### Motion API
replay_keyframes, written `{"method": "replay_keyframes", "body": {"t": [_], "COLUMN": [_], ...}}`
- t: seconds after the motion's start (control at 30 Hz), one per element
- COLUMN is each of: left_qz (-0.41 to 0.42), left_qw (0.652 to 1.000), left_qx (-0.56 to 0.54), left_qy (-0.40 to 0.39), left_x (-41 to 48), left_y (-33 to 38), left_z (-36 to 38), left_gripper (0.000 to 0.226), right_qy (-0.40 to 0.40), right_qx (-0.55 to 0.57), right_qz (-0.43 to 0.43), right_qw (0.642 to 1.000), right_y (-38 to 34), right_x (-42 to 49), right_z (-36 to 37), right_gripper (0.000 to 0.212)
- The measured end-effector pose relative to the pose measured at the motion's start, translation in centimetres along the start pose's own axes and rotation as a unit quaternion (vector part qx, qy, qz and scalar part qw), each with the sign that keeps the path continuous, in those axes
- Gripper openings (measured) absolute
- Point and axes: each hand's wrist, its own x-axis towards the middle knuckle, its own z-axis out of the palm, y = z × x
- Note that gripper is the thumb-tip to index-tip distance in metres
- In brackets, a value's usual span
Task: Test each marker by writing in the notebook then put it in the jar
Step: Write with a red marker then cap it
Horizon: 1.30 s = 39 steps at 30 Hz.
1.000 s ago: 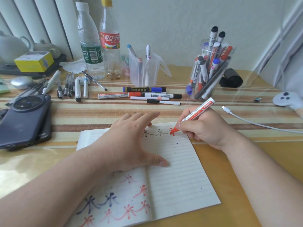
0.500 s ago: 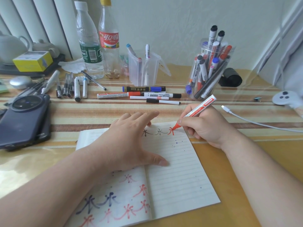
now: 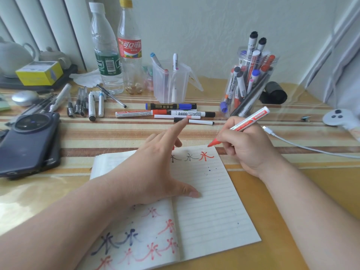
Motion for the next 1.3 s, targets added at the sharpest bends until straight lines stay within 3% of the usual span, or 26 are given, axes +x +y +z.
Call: {"method": "replay_keyframes", "body": {"t": [0.1, 0.2, 0.43, 0.57, 0.7, 0.83, 1.03, 1.17, 1.3], "left_qz": [0.028, 0.056, 0.086, 0.097, 0.101, 0.097, 0.072, 0.037, 0.025], "left_qw": [0.998, 0.994, 0.991, 0.991, 0.988, 0.98, 0.95, 0.922, 0.932], "left_qx": [-0.06, -0.09, -0.093, -0.084, -0.099, -0.148, -0.263, -0.362, -0.345], "left_qy": [0.024, 0.034, 0.04, 0.043, 0.067, 0.093, 0.154, 0.133, 0.114], "left_x": [-0.2, -0.1, -0.1, -0.2, -0.3, -0.2, 0.0, 0.1, 0.2], "left_y": [0.0, -0.2, -0.4, -0.4, 0.0, 0.1, -0.2, 0.2, 0.0], "left_z": [0.2, 0.2, 0.4, 0.5, 0.4, 0.2, 0.1, -0.5, -0.4], "left_gripper": [0.142, 0.144, 0.14, 0.135, 0.108, 0.079, 0.016, 0.014, 0.016], "right_qy": [-0.073, -0.14, -0.141, -0.152, -0.152, -0.142, -0.121, -0.149, -0.188], "right_qx": [0.106, 0.127, 0.088, 0.098, 0.134, 0.121, 0.179, 0.237, 0.223], "right_qz": [-0.02, -0.054, -0.088, -0.061, -0.036, -0.052, -0.042, 0.016, 0.03], "right_qw": [0.991, 0.98, 0.982, 0.982, 0.979, 0.981, 0.975, 0.96, 0.956], "right_y": [-0.1, -0.3, -0.7, -0.7, -0.6, -0.7, -0.7, -0.8, -0.8], "right_x": [-0.6, -1.4, -1.9, -2.1, -1.9, -2.0, -1.7, -1.7, -1.8], "right_z": [1.0, 2.3, 2.9, 3.0, 3.1, 3.2, 3.0, 2.6, 2.7], "right_gripper": [0.007, 0.008, 0.008, 0.011, 0.019, 0.012, 0.017, 0.023, 0.018]}}
